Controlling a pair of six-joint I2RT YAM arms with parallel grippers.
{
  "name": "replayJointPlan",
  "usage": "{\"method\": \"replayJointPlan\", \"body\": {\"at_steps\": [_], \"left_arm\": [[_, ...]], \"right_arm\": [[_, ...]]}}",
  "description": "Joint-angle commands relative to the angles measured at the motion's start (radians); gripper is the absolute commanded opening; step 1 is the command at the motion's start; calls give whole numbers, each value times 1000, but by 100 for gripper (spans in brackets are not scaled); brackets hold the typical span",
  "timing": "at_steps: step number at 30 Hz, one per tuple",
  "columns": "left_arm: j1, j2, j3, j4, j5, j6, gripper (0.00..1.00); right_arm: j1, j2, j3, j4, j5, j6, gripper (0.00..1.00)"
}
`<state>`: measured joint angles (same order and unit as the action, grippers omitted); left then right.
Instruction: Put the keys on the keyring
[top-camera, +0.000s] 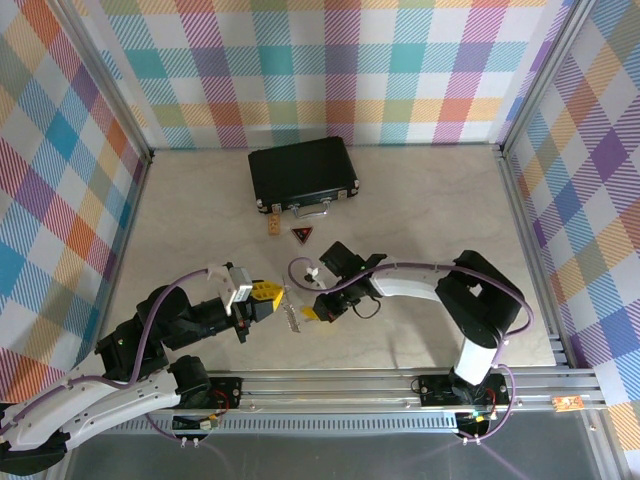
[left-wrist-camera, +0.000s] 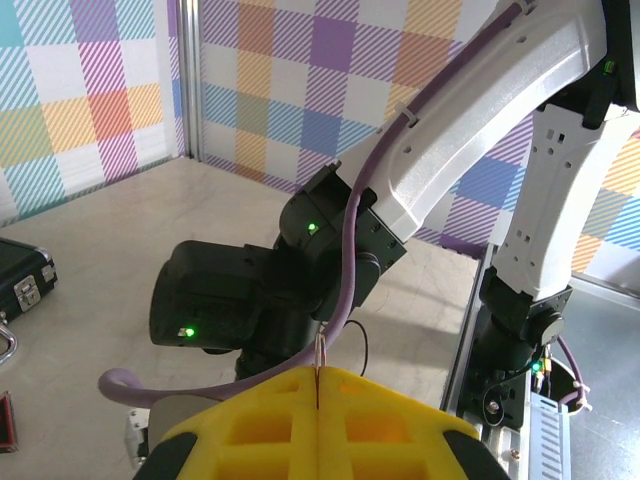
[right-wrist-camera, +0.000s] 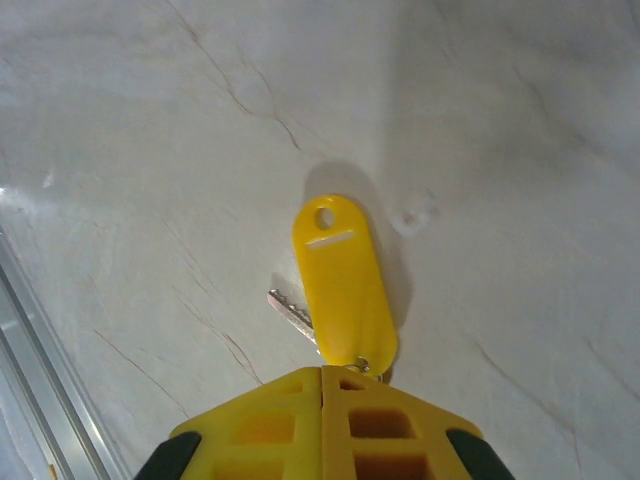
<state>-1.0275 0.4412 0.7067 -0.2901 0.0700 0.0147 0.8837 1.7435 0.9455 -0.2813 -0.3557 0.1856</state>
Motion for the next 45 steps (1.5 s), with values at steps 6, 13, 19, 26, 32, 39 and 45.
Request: {"method": "replayJointPlan", "body": {"at_steps": [6,13,19,26,32,39,45], "left_arm": [[-9,-13,-13,52,15,-7,0],[-8,-10,-18,58,18,-9,0],[-8,-9,-20,62,19,-9,0],[-8,-31,-16,48,0,-10,0],[-8,-49,-13,40,-5,-10,0],[-8,-73,-14,33,-9,-14,0],[-8,-78,-16,34,-6,-15,0]], "right_arm": [[-39,-24,-32,-9,-21,107,0],[-42,-78,-50,19,-28,94,6],[-36,-200,-91,4,22,31,28],[31,-262,-91,-101,198,-48,47],[106,-221,-70,-135,345,-70,50],[178,-122,-8,-142,438,-87,49],[194,-54,34,-147,459,-81,49]]}}
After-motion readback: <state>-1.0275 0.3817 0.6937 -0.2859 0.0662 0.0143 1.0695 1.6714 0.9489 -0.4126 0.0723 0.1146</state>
